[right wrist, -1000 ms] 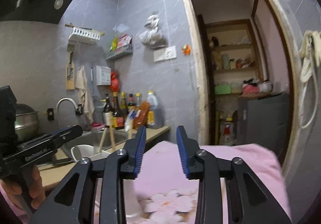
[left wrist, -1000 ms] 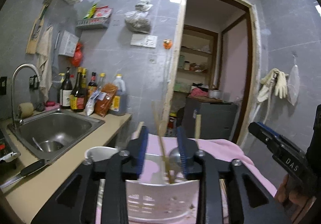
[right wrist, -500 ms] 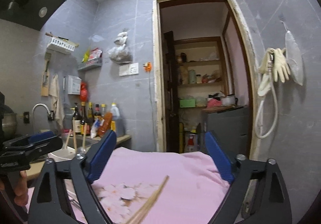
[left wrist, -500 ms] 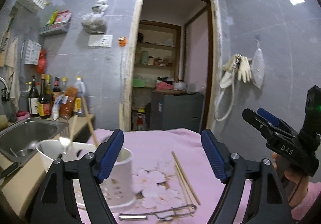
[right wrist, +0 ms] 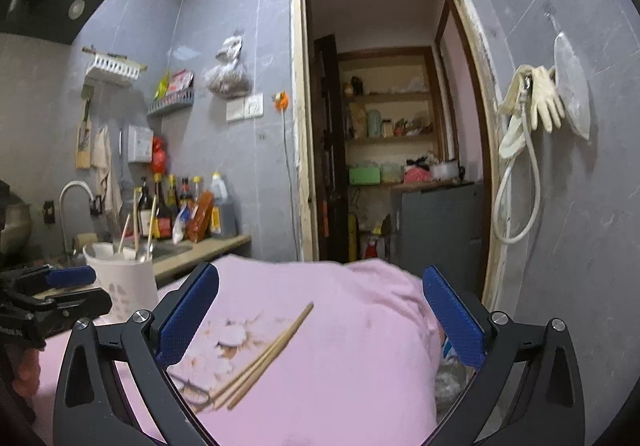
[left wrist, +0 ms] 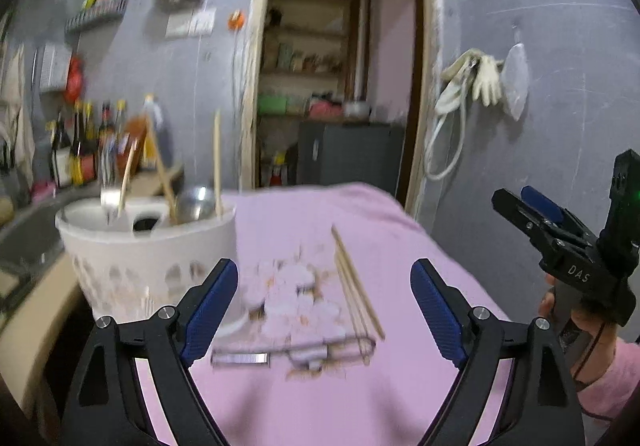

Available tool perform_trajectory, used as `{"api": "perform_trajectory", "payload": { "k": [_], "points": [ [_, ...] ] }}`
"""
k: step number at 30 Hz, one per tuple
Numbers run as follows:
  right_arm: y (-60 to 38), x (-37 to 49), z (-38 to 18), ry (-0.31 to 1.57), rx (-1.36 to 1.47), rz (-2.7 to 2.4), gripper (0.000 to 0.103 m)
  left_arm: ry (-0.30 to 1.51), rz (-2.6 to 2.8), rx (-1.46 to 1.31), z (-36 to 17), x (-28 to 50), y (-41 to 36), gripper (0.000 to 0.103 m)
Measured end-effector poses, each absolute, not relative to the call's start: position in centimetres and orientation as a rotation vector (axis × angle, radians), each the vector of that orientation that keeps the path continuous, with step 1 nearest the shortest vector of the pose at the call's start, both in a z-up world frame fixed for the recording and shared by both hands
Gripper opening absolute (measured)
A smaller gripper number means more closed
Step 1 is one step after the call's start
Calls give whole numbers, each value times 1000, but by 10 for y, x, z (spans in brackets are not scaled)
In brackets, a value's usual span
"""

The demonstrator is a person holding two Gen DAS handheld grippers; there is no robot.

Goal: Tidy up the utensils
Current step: 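Move both tools back down to the utensils on the cloth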

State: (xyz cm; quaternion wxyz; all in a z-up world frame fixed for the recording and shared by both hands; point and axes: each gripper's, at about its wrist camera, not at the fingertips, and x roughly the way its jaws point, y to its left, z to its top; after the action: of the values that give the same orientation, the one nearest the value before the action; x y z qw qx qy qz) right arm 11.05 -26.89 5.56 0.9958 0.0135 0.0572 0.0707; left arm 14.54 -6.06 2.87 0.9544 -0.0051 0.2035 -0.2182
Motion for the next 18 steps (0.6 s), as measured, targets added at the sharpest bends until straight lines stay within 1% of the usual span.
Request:
{"api": "perform_trajectory", "payload": {
  "k": [9, 11, 12, 13, 14, 16, 17, 18],
  "points": [
    [-266, 135, 45, 261, 22, 193, 103, 729, -349, -187, -4, 176, -37, 84],
    [-267, 142, 43, 292, 29, 200, 99, 783, -333, -233, -9, 185, -31, 83],
    [-267, 145, 42, 306, 31, 200, 95, 801, -330, -253, -11, 188, -29, 82],
    [-267, 152, 40, 338, 33, 202, 89, 821, -325, -272, -13, 190, -26, 79],
    [-267, 157, 37, 362, 38, 208, 86, 851, -315, -291, -16, 195, -25, 76],
    [-267, 168, 33, 411, 47, 207, 75, 898, -306, -320, -23, 201, -24, 68],
    [-267, 174, 31, 438, 46, 209, 71, 922, -304, -339, -27, 205, -23, 66],
    [-266, 179, 29, 459, 45, 212, 64, 942, -296, -358, -32, 209, -23, 64]
  ]
}}
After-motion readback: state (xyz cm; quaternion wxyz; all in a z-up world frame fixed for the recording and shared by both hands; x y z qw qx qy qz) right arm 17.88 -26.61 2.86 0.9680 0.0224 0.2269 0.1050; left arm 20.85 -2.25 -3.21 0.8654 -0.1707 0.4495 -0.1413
